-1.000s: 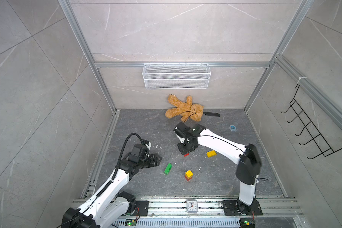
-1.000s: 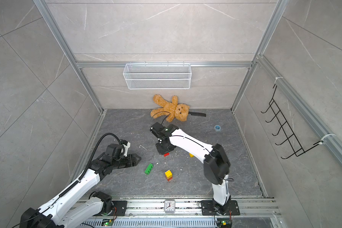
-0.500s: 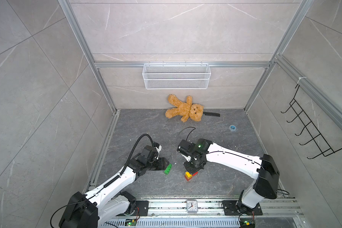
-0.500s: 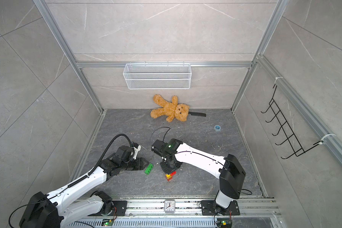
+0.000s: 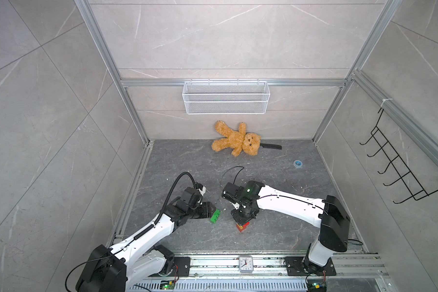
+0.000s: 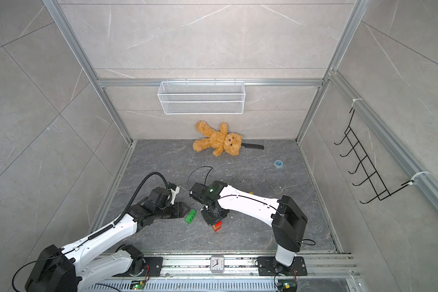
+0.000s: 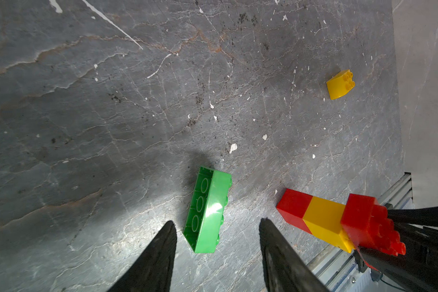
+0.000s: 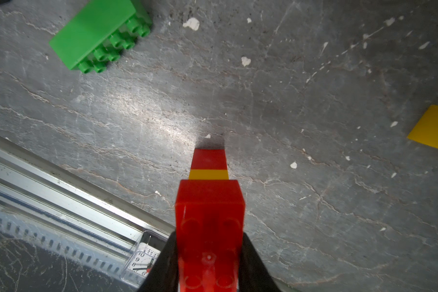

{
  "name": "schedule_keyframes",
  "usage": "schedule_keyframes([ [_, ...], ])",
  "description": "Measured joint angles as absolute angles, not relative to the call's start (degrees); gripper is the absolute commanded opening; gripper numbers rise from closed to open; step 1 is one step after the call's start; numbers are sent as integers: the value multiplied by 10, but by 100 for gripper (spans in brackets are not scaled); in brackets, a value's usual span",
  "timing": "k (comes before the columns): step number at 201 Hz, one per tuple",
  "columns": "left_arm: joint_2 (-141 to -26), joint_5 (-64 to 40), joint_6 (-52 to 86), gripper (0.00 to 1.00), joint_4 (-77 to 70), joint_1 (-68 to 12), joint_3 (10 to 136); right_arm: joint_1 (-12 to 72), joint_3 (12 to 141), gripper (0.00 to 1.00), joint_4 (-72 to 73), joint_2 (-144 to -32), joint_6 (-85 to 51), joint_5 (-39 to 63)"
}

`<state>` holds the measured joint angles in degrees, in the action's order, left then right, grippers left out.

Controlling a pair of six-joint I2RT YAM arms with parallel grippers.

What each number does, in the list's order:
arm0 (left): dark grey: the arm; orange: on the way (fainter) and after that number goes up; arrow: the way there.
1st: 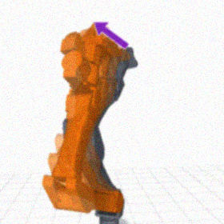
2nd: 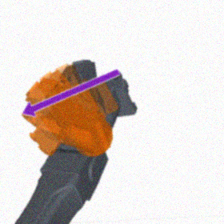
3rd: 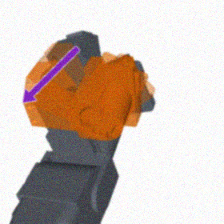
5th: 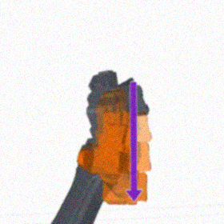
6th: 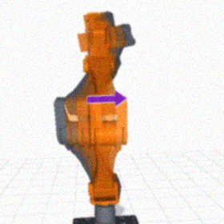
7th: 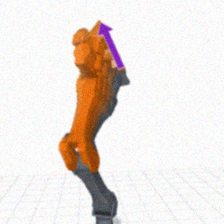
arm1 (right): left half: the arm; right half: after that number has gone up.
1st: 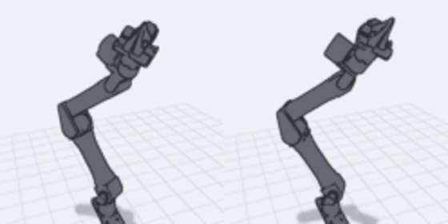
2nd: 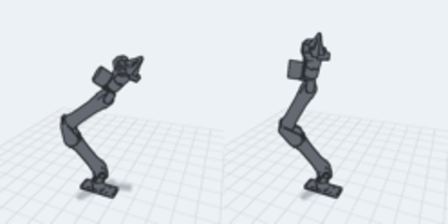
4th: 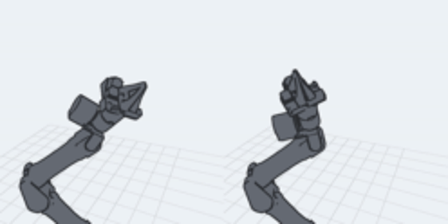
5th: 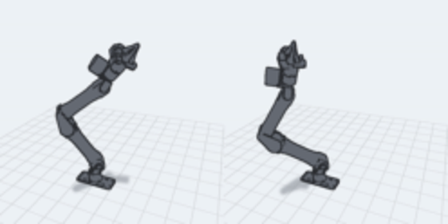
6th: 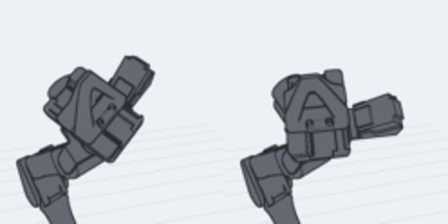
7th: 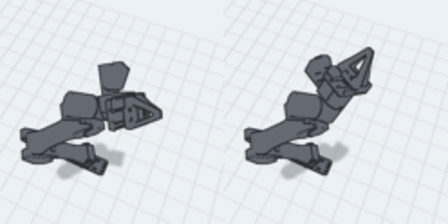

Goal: Assemble an ice cream with lego
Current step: Assemble the lego brick with the lego brick.

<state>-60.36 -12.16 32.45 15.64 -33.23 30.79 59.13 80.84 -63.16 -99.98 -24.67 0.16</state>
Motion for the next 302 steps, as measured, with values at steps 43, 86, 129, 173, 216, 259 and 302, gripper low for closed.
schedule_keyframes([
  [43, -597, -121, 326, 55, 156, -332, 305, 599, 801, 1, -632, -1000, -255, -3],
  [86, -594, -121, 326, 55, 156, -332, 305, 600, 797, 1, -629, -1000, -260, -13],
  [129, -591, -121, 326, 55, 156, -332, 305, 603, 796, 0, -628, -1000, -260, -15],
  [173, -590, -120, 326, 55, 156, -333, 305, 604, 782, 0, -615, -993, -262, -16],
  [216, -584, -116, 326, 55, 156, -333, 305, 604, 768, 0, -599, -985, -259, -12],
  [259, -582, -110, 326, 55, 159, -333, 305, 601, 805, 0, -637, -1016, -229, -4],
  [302, -575, -107, 326, 55, 164, -333, 305, 594, 821, 0, -658, -1035, -197, 12],
])
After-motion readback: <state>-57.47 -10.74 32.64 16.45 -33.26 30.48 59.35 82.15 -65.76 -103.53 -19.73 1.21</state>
